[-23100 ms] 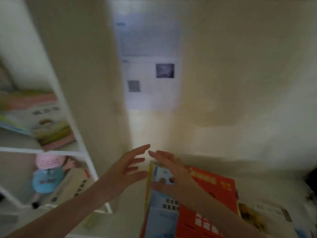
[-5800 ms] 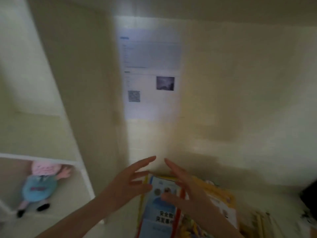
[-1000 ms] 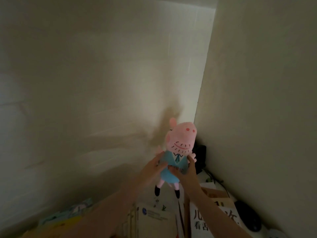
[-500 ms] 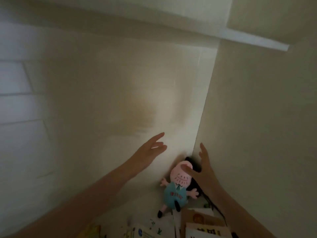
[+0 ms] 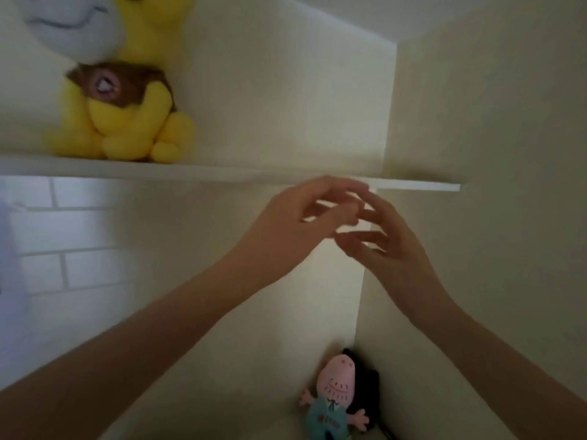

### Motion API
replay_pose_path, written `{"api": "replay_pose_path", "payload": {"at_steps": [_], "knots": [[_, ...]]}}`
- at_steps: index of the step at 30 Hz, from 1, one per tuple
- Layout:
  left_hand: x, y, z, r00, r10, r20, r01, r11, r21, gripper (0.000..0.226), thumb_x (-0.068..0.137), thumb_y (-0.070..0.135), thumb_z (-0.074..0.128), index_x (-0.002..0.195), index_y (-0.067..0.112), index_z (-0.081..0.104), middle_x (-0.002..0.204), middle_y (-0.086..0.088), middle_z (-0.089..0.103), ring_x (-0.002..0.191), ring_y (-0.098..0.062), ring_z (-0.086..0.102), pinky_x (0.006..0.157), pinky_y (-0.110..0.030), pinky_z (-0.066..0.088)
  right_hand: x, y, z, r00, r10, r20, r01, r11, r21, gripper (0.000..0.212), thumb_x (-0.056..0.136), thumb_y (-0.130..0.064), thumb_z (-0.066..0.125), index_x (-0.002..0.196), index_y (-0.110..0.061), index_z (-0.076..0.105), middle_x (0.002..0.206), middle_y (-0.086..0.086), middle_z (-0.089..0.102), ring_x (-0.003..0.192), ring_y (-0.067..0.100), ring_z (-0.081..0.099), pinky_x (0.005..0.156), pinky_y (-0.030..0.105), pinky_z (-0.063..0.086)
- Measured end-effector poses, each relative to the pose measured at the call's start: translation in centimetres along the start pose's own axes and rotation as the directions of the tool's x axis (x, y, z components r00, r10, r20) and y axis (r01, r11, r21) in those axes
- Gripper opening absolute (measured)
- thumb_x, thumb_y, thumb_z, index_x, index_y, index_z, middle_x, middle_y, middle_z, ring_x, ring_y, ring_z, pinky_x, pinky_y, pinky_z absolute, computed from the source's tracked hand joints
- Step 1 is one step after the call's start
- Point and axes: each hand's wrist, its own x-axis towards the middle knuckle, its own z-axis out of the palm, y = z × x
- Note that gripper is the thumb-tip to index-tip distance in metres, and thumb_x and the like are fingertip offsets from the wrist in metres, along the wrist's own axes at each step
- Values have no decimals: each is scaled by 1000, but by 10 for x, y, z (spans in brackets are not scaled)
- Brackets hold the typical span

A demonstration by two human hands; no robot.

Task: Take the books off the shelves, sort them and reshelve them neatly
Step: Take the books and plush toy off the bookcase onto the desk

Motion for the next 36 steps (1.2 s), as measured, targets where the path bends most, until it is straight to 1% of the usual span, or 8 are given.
{"api": "replay_pose_path", "payload": {"at_steps": [4,8,13,19,22,27,31,36], "knots": [[10,34,-58,946,200,-255,-127,952,278,26,87,18,60,112,28,62,108,13,66,102,-1,61,93,-24,49,37,-44,16,996,-65,58,60,995,76,64,79,-30,71,137,-36,44,125,-9,58,103,5,63,84,17,52],[20,29,-138,900,120,-419,137,835,534,46,80,29,66,124,33,56,115,16,55,117,-12,49,105,-35,38,93,-60,60,979,-48,197,31,996,90,74,80,-41,71,144,-40,33,140,-6,46,123,14,51,97,28,43],[8,24,-209,827,-96,-553,435,733,523,67,59,49,64,123,30,55,121,-6,55,113,-25,51,98,-44,44,150,-78,125,941,-22,339,8,999,43,87,81,-44,71,150,-34,21,152,3,32,138,15,32,98,29,32],[7,18,-250,770,-144,-622,512,722,466,41,78,24,74,107,24,44,117,-9,29,102,-20,38,78,-24,37,182,-95,185,889,-28,457,-47,987,152,109,80,-38,74,150,-35,-8,156,-1,25,139,20,31,96,44,41],[15,7,-257,814,-160,-558,455,772,443,50,82,20,71,107,20,28,109,-6,44,83,-14,46,60,-17,40,184,-94,203,896,-90,435,4,981,196,125,77,-25,80,147,-30,-24,157,-2,20,141,16,28,108,41,39],[19,-2,-251,877,-112,-466,326,852,409,61,81,5,70,111,21,19,126,-16,46,96,-14,57,79,-35,54,178,-92,199,901,-169,401,99,977,188,126,79,-12,77,144,-33,-29,158,0,17,139,14,31,94,20,40],[15,14,-234,914,22,-405,159,899,407,62,82,3,69,120,26,27,121,-5,45,102,-10,53,72,-11,49,165,-100,162,908,-162,387,95,978,187,115,81,-20,75,145,-48,-16,149,6,35,125,22,49,94,36,50],[12,47,-185,946,208,-248,-59,864,499,67,76,32,70,131,38,33,135,13,37,124,-4,40,102,-32,41,121,-102,81,903,-158,400,60,967,246,93,81,-28,69,141,-62,8,130,1,58,110,19,63,93,43,53]]}}
